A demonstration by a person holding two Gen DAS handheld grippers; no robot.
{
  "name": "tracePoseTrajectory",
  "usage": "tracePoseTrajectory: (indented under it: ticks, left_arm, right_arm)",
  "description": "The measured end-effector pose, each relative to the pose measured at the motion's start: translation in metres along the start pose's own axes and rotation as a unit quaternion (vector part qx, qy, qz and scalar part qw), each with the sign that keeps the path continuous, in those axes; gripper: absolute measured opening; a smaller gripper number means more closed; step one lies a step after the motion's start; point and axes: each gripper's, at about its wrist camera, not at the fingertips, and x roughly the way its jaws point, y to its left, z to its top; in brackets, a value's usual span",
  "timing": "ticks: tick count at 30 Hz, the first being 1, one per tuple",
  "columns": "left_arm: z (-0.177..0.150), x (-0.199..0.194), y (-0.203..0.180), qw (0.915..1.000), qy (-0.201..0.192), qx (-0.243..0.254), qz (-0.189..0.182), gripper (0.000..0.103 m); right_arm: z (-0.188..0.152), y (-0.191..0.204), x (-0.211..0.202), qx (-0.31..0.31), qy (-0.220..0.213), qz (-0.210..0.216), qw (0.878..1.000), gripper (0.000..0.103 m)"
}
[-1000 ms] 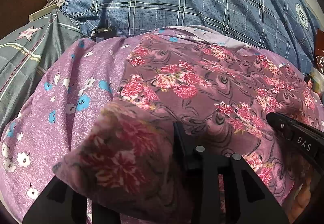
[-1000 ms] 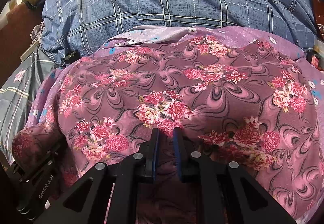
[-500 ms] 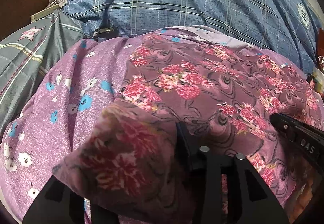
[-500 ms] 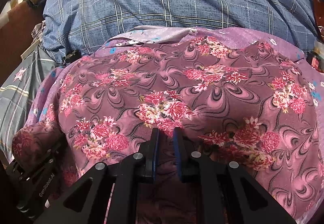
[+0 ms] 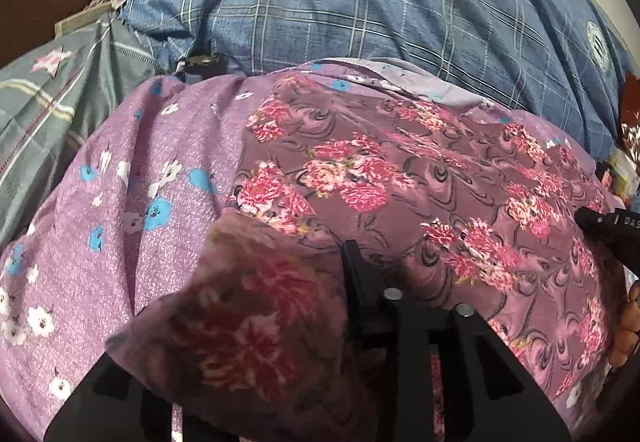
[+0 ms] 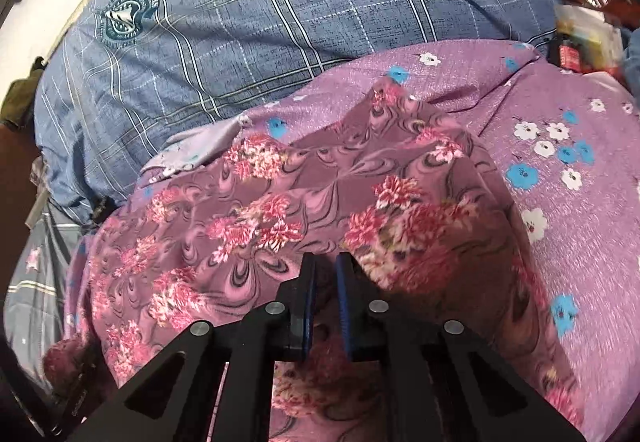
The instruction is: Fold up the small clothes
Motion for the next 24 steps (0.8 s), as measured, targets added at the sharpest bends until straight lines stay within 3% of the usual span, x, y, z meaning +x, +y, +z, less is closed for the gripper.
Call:
tracePoseTrajectory:
  ticks: [1, 4, 5, 7, 10, 12, 14, 16, 19, 24]
  left_arm:
    - [0.000, 0.000, 0.001, 1.0000, 0.002, -0.006, -0.004, 0.033]
    - [0.000, -0.001, 0.004, 0.9997, 0.000, -0.017, -0.019, 0.031]
    - [0.000, -0.002, 0.004, 0.9996, -0.004, -0.015, -0.022, 0.027]
    - [0.001, -0.004, 0.005, 0.9995, -0.010, -0.013, -0.025, 0.024]
    - [0.002, -0.003, 0.008, 0.9992, -0.006, -0.019, -0.035, 0.022]
    - [0.002, 0.000, 0.009, 0.9991, 0.001, -0.021, -0.038, 0.023]
    - [0.004, 0.003, 0.010, 0.9988, 0.006, -0.026, -0.042, 0.023]
    - [0.006, 0.005, 0.011, 0.9985, 0.009, -0.031, -0.045, 0.024]
    - [0.007, 0.007, 0.012, 0.9983, 0.011, -0.030, -0.048, 0.025]
    - [0.006, 0.007, 0.009, 0.9988, 0.007, -0.008, -0.047, 0.025]
  right_arm:
    - [0.002, -0.001, -0.005, 0.004, -0.011, 0.004, 1.000, 0.016]
    - [0.016, -0.004, -0.028, 0.008, -0.079, 0.010, 0.997, 0.019]
    - [0.021, -0.007, -0.026, 0.009, -0.080, 0.005, 0.997, 0.020]
    - [0.030, -0.016, -0.009, 0.021, -0.058, -0.019, 0.998, 0.019]
    - [0.039, -0.036, 0.031, 0.042, 0.013, -0.022, 0.999, 0.017]
    - [0.048, -0.037, 0.026, 0.050, 0.010, -0.014, 0.999, 0.021]
    - [0.058, -0.038, 0.016, 0.063, 0.002, 0.013, 0.998, 0.035]
    - [0.068, -0.044, 0.006, 0.069, -0.025, 0.021, 0.997, 0.057]
    - [0.084, -0.059, 0.002, 0.088, -0.043, 0.011, 0.995, 0.058]
    - [0.106, -0.098, 0.021, 0.137, -0.015, -0.010, 0.990, 0.058]
